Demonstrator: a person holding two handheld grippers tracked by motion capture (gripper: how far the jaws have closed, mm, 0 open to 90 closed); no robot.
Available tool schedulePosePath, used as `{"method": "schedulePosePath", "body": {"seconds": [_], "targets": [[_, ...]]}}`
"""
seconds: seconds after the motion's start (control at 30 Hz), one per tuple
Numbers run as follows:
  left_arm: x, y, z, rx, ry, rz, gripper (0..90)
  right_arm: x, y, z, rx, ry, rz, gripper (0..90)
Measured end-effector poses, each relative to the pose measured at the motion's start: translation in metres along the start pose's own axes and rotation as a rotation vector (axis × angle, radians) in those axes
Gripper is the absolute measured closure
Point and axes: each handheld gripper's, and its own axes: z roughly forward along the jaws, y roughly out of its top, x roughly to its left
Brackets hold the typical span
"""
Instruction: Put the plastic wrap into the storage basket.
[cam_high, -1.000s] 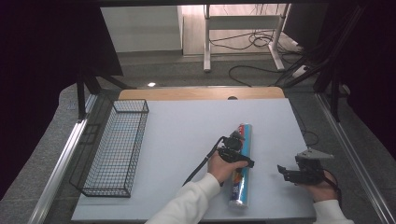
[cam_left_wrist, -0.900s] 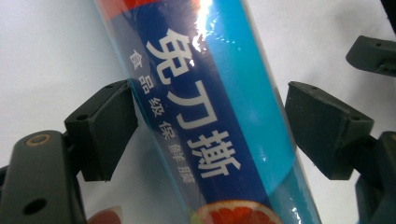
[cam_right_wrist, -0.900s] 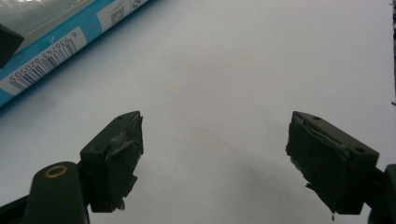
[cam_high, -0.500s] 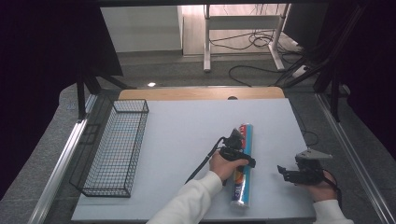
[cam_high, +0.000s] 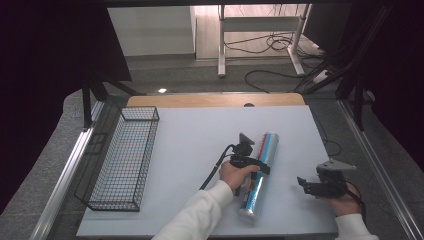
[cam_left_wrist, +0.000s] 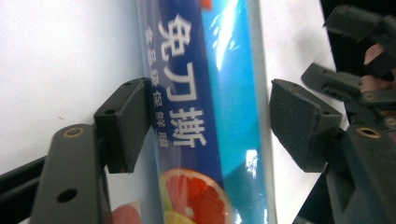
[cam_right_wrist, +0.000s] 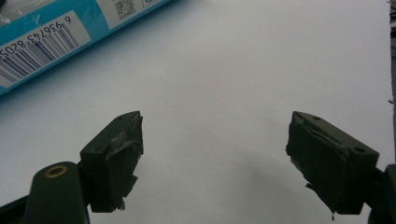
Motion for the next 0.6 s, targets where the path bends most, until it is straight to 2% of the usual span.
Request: {"method": "schedulePosePath", "body": {"seconds": [0.07, 0.17, 0.2, 0.23, 0.27, 0.3, 0.4, 0.43, 0.47, 0.53, 0.57, 0.6], "targets": [[-0.009, -0.001, -0.003, -0.014, 0.053, 0.040, 35.0, 0.000, 0.000, 0.001, 0.003, 0.000, -0.002, 18.9], [-0.011, -0.001, -0.001, -0.003, 0.068, 0.047, 34.4, 0.001, 0.000, 0.001, 0.004, 0.000, -0.003, 18.9], [-0.013, -0.001, 0.006, 0.022, 0.088, 0.043, 30.4, 0.002, 0.001, 0.000, 0.002, 0.000, -0.004, 18.9], [-0.013, -0.001, 0.006, 0.022, 0.088, 0.043, 27.4, 0.002, 0.001, 0.000, 0.001, -0.001, -0.006, 19.0], [-0.014, -0.001, 0.010, 0.040, 0.104, 0.043, 27.4, 0.002, 0.001, 0.000, 0.001, -0.001, -0.006, 19.0], [-0.014, 0.002, 0.016, 0.056, 0.117, 0.034, 22.0, 0.001, 0.000, 0.000, 0.002, -0.001, -0.004, 18.9], [-0.015, 0.005, 0.020, 0.082, 0.122, 0.025, 18.5, 0.000, -0.001, 0.000, 0.002, -0.004, -0.002, 19.0], [-0.016, 0.007, 0.026, 0.113, 0.132, 0.027, 16.8, -0.001, -0.001, 0.000, 0.002, -0.004, 0.000, 18.9], [-0.018, 0.007, 0.028, 0.108, 0.137, 0.035, 16.6, -0.001, -0.001, 0.000, 0.002, -0.004, 0.000, 18.9], [-0.021, 0.008, 0.030, 0.112, 0.143, 0.047, 18.0, -0.001, -0.001, 0.000, 0.002, -0.003, -0.001, 18.9], [-0.023, 0.008, 0.031, 0.115, 0.142, 0.056, 25.1, -0.001, -0.001, 0.000, 0.001, -0.005, -0.003, 18.9], [-0.024, 0.007, 0.032, 0.113, 0.127, 0.064, 25.1, -0.001, -0.001, 0.000, 0.001, -0.005, -0.003, 18.9]]}}
